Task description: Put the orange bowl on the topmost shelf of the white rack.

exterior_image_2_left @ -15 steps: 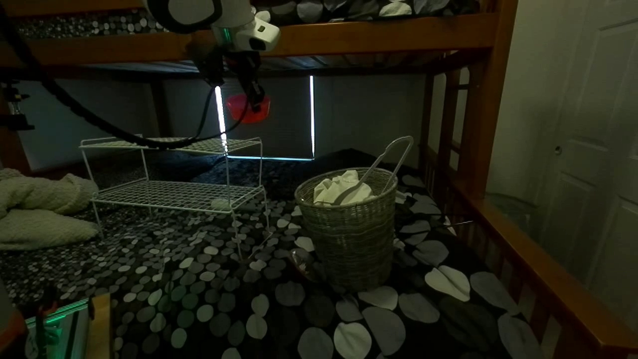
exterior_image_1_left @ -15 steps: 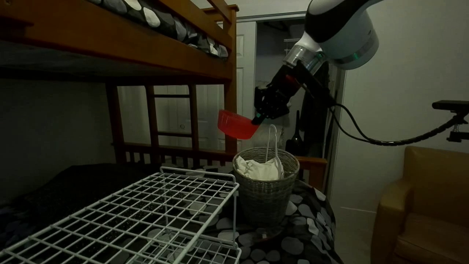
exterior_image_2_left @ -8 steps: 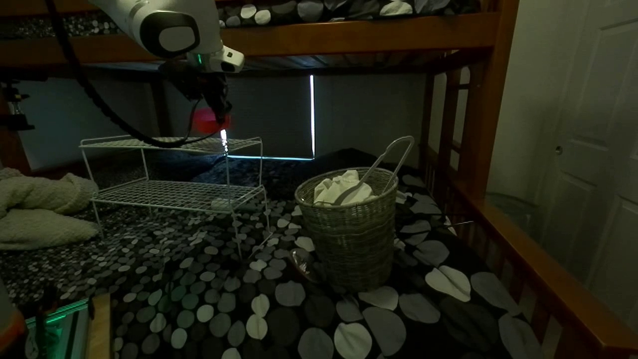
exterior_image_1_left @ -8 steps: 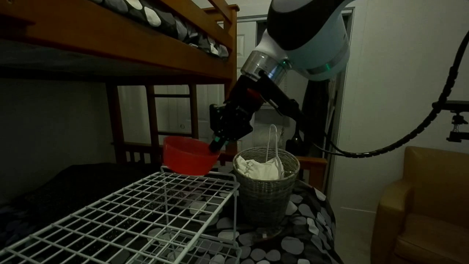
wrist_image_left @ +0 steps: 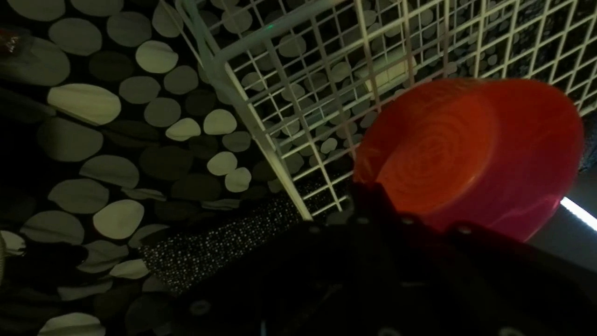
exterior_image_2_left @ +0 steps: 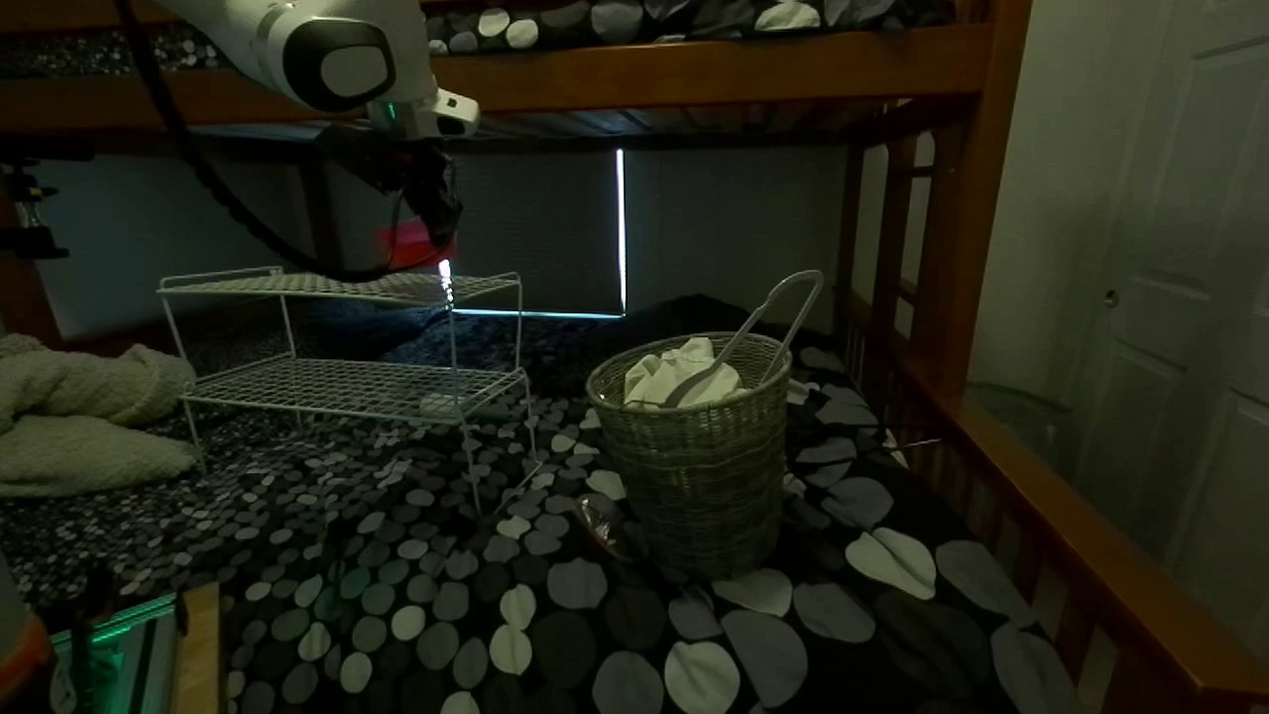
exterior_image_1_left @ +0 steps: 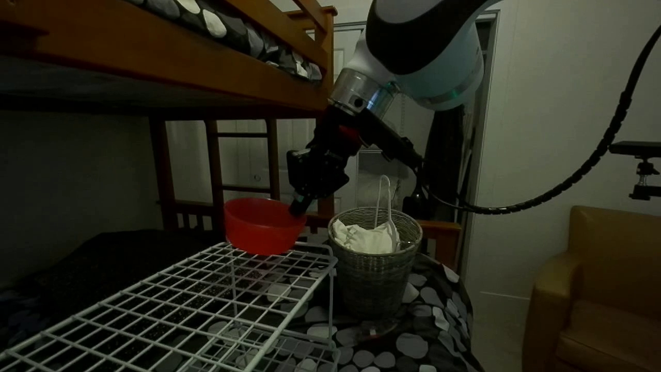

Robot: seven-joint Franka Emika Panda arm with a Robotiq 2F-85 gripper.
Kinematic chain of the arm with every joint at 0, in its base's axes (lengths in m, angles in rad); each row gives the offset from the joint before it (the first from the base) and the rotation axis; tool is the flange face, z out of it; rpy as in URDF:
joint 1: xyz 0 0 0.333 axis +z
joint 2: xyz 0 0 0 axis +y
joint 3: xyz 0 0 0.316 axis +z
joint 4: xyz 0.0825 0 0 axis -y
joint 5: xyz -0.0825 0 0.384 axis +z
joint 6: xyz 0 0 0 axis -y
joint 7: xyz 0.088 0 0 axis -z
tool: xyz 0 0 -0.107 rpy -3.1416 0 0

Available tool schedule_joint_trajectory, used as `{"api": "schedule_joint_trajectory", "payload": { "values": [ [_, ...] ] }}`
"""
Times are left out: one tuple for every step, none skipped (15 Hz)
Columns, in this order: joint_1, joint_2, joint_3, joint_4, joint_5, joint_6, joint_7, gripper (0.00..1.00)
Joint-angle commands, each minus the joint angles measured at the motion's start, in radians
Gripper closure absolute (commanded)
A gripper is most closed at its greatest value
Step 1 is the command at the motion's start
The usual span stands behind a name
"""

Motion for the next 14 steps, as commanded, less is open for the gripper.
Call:
{"api": "schedule_joint_trajectory", "payload": {
  "values": [
    [-0.014,0.058,0.033,0.024,-0.045,-0.016,0.022,0.99],
    [-0.015,0.067,0.035,0.024,-0.054,-0.020,0.022,0.99],
    [-0.020,0.072,0.036,0.023,-0.064,-0.021,0.027,0.99],
    [-0.027,0.074,0.036,0.021,-0.076,-0.016,0.039,0.99],
    [-0.033,0.069,0.030,0.018,-0.074,-0.010,0.042,0.72],
    [-0.039,0.063,0.026,0.017,-0.073,-0.006,0.047,0.72],
    [-0.045,0.043,0.019,0.011,-0.064,0.002,0.047,0.67],
    [-0.054,0.027,0.014,0.007,-0.061,0.013,0.050,0.58],
    [-0.069,-0.002,0.008,0.001,-0.069,0.021,0.063,0.51],
    [-0.083,-0.020,0.003,-0.005,-0.079,0.033,0.079,0.42],
    [-0.101,-0.042,-0.003,-0.015,-0.090,0.047,0.101,0.35],
    [-0.133,-0.073,-0.002,-0.030,-0.133,0.056,0.156,0.28],
    [-0.161,-0.089,-0.002,-0.039,-0.170,0.053,0.195,0.19],
    [-0.182,-0.092,0.001,-0.040,-0.199,0.066,0.222,0.13]
  ]
}}
